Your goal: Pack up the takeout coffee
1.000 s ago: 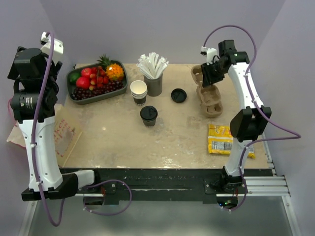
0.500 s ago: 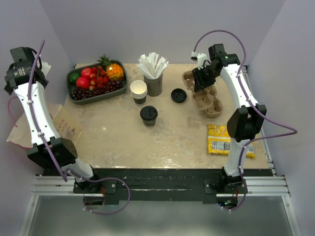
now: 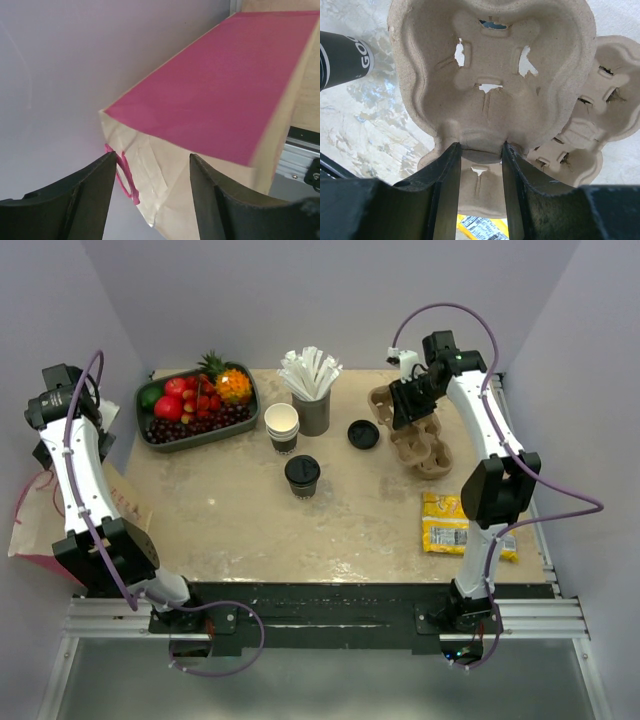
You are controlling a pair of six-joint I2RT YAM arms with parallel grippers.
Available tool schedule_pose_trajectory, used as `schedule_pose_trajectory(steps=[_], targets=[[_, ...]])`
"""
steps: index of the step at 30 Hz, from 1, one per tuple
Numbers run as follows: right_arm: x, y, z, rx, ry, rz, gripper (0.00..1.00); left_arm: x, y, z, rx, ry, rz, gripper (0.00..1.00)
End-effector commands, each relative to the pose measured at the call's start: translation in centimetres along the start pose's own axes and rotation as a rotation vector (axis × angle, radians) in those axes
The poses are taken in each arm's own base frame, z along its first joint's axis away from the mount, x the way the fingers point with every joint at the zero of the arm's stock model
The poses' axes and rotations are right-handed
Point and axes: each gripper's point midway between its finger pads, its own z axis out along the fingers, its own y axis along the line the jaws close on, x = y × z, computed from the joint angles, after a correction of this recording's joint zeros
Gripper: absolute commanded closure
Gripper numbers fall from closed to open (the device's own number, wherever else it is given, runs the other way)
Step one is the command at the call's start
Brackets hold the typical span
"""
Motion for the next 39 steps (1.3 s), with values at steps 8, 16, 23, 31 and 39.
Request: schedule_pose_trajectory(steps=[8,16,23,31,39], targets=[[-1.3,1.4,-0.2,-0.029,-0.042,-0.029,1.0,-2.7,2.0,-1.7,-0.017,-0.15,-0.135,0.56],[-1.2,1.9,0.6,-0.027,-0.025,-0.04,1.0,-5.1,-0.8,-2.9,0.094,-0.247,-0.111,0.68],[-1.0,1.9,0.7,-0.014,-0.013,-0.048,1.0,-6.1,-4.8,-4.6,0.115,-0.273,-0.057,0.7],[-0.8,2.2,1.3,-0.02,0.002,-0.048,1.0,-6.8,1.4,-8.8,-0.135,-0.356,-0.108,0.32],[-0.9,2.8,1.9,-0.034,0.009,-0.057,1.0,-3.8,1.2,-7.1,-0.158,-0.19,-0.068,0.22]])
